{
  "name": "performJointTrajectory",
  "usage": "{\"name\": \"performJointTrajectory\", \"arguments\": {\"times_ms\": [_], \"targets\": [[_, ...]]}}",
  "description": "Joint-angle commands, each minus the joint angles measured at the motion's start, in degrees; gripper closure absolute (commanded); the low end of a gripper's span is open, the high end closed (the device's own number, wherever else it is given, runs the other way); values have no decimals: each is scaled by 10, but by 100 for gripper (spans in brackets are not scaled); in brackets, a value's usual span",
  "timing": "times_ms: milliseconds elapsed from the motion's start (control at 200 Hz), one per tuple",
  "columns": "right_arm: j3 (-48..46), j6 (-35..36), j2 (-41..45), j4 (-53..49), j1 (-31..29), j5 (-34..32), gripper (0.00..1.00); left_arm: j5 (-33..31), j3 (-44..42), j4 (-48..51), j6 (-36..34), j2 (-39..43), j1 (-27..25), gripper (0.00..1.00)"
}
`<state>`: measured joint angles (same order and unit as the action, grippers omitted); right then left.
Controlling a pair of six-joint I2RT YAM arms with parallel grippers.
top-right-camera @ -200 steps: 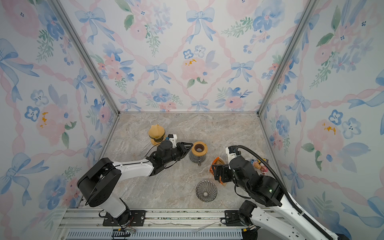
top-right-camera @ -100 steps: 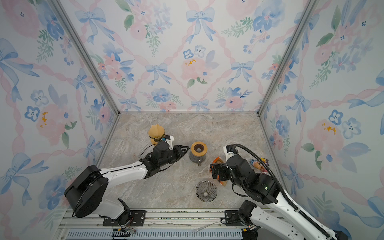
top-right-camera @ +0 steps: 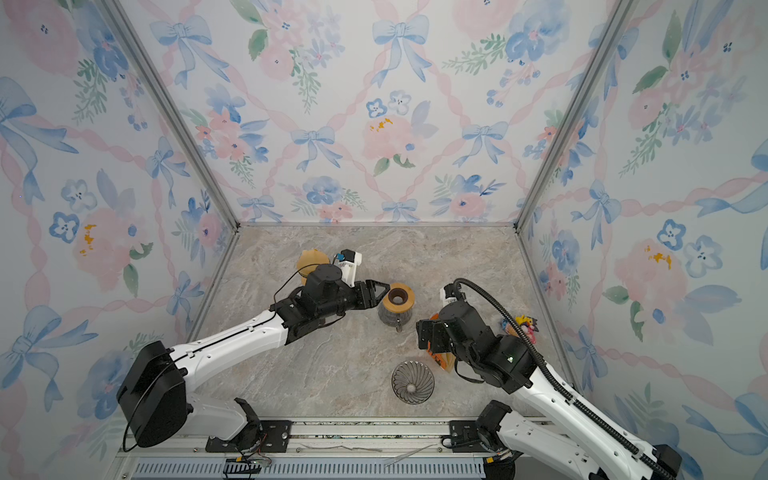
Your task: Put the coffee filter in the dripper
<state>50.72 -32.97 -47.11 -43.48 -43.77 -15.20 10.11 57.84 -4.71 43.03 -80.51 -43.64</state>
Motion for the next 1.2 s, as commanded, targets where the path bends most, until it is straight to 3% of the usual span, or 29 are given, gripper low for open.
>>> {"name": "performJointTrajectory", "arguments": {"times_ms": [0, 30, 305, 435, 545, 750, 980, 1195], "targets": [[15, 0, -9, 19, 22, 18, 4, 39, 46, 83, -159, -3, -1, 6], [17, -1, -14, 22, 27, 25, 4, 50, 57, 95, -182, -5, 0, 2], [32, -12, -58, 28, 51, 34, 3, 110, 161, 180, -339, -51, 20, 2], [33, -24, -73, 31, 57, 26, 3, 134, 206, 199, -367, -82, 41, 2], [34, -43, -92, 25, 60, 23, 2, 192, 222, 198, -363, -105, 61, 2], [35, -66, -119, 24, 63, 3, 0, 184, 196, 194, -378, -105, 60, 2], [52, -62, -157, 42, 71, 26, 9, 110, 156, 183, -394, -54, 55, 2], [68, -53, -187, 73, 76, 49, 14, 97, 137, 169, -397, -16, 51, 2]]}}
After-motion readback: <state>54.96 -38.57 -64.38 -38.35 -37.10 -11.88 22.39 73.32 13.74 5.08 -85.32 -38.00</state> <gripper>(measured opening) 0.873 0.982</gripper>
